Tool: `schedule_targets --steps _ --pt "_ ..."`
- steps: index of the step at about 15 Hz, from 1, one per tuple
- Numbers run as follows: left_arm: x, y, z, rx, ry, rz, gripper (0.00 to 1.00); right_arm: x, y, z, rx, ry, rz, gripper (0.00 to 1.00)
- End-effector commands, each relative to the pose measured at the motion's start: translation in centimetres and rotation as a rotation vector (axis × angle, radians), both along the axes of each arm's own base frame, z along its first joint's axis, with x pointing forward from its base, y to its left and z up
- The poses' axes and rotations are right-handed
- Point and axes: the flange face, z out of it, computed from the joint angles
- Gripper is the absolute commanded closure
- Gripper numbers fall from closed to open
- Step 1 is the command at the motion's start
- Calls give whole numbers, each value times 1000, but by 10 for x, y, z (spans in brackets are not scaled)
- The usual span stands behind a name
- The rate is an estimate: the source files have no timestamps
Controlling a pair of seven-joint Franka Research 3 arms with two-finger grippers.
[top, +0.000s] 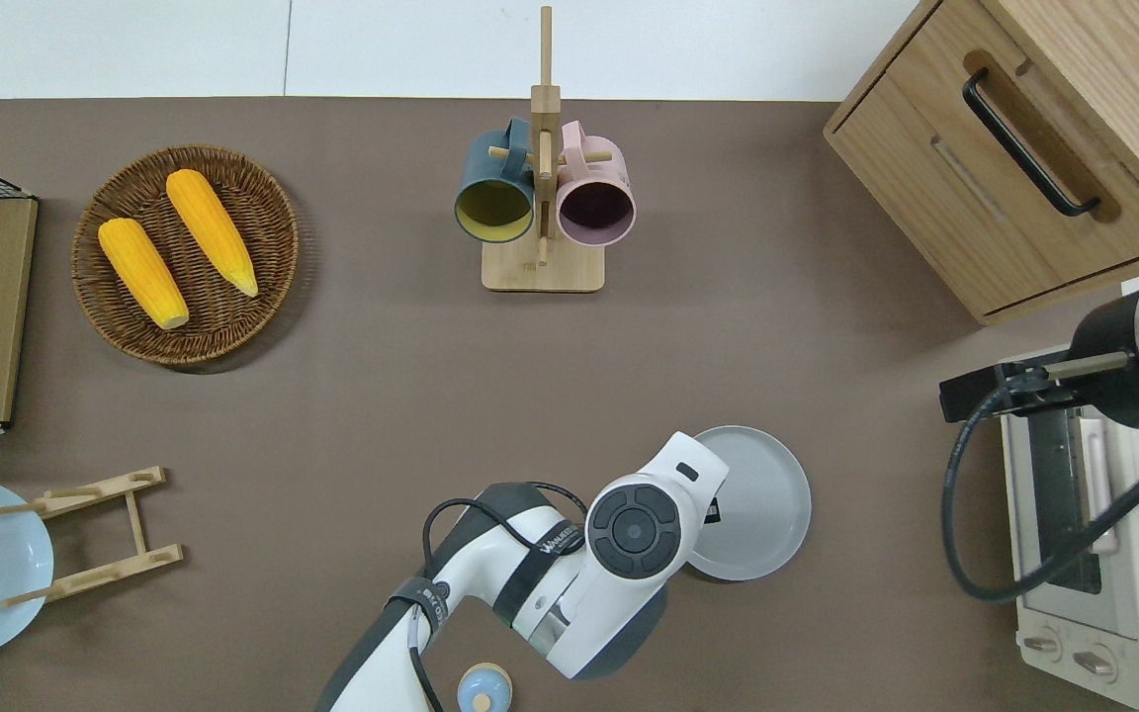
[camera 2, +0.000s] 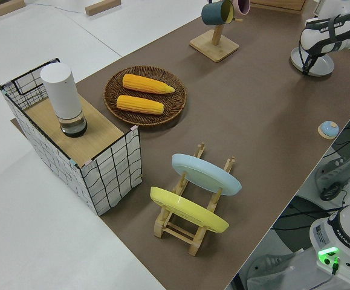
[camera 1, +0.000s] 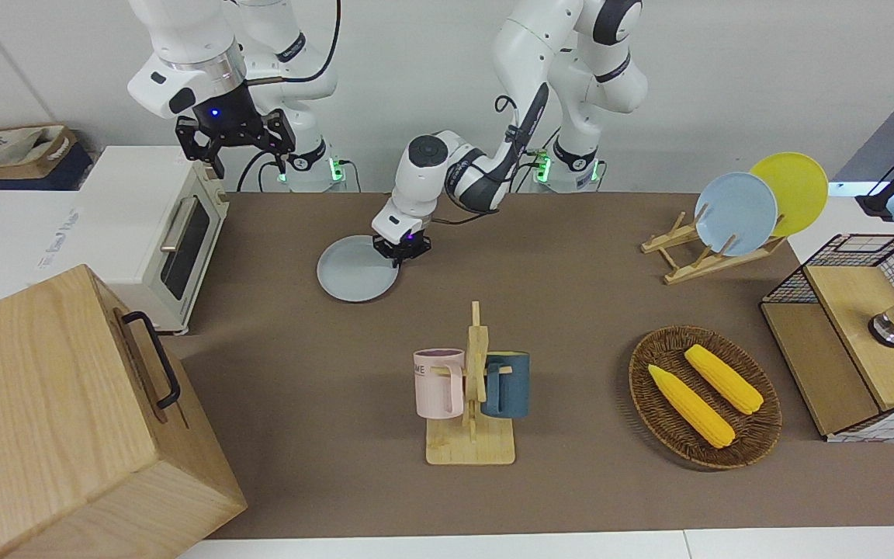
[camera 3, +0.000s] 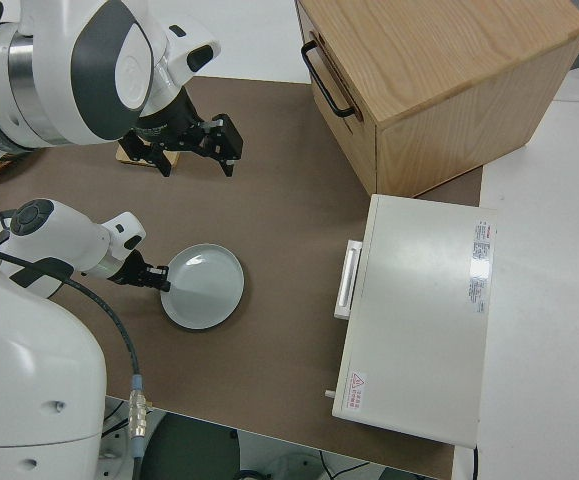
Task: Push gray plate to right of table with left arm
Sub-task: 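Keep pushing the gray plate with the left gripper farther across the table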
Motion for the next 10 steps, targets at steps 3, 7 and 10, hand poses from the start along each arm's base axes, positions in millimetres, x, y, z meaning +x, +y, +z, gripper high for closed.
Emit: schedule_targets --steps 3,7,10 --pt "8 5 -3 48 -1 -26 229 -4 -2 3 7 6 -2 17" --pt "10 11 13 52 -6 -24 13 -4 -2 3 7 4 -2 17" --pt "16 22 23 69 4 -18 13 -4 -2 3 7 6 -2 17"
